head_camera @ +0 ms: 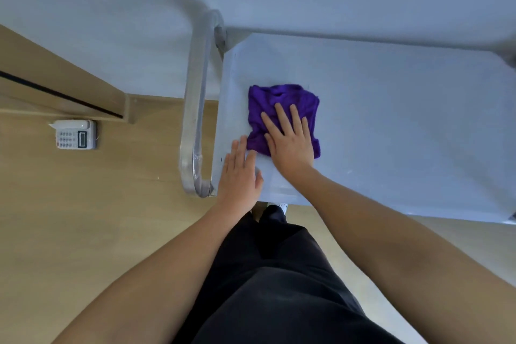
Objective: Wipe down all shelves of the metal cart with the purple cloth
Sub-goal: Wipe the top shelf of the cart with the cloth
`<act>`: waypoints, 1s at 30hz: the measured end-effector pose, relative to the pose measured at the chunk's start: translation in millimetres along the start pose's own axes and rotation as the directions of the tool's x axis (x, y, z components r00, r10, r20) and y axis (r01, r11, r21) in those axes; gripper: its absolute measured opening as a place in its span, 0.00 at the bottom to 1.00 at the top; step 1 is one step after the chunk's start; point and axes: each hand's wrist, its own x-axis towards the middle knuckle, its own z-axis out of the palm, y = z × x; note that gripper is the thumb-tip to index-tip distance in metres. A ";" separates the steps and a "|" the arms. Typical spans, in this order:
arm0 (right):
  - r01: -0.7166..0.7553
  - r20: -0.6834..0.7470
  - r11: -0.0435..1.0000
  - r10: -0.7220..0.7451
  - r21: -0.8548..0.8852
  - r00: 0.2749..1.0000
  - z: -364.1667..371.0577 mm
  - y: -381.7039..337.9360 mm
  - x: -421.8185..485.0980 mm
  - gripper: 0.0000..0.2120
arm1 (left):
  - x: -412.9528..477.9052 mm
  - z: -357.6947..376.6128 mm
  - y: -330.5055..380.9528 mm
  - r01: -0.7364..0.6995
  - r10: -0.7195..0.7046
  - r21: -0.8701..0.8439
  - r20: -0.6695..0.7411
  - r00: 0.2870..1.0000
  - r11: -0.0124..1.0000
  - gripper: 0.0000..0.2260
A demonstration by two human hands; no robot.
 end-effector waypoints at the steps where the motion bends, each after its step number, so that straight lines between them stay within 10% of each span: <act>1: -0.018 -0.004 1.000 0.018 0.007 1.000 1.4 -2.9 -8.3 0.23 | 0.0 -1.4 -2.3 -0.016 0.016 -0.017 0.005 1.000 1.000 0.21; 6: -0.112 0.026 0.994 0.113 -0.017 0.993 5.7 -16.0 -51.1 0.24 | -1.4 -25.2 -10.4 0.009 -0.013 -0.268 -0.011 1.000 0.963 0.10; 30: -0.310 0.080 0.950 0.305 0.048 0.949 -5.6 103.4 -145.1 0.34 | -2.5 6.9 95.4 -0.372 0.370 -0.006 0.118 0.921 0.928 0.16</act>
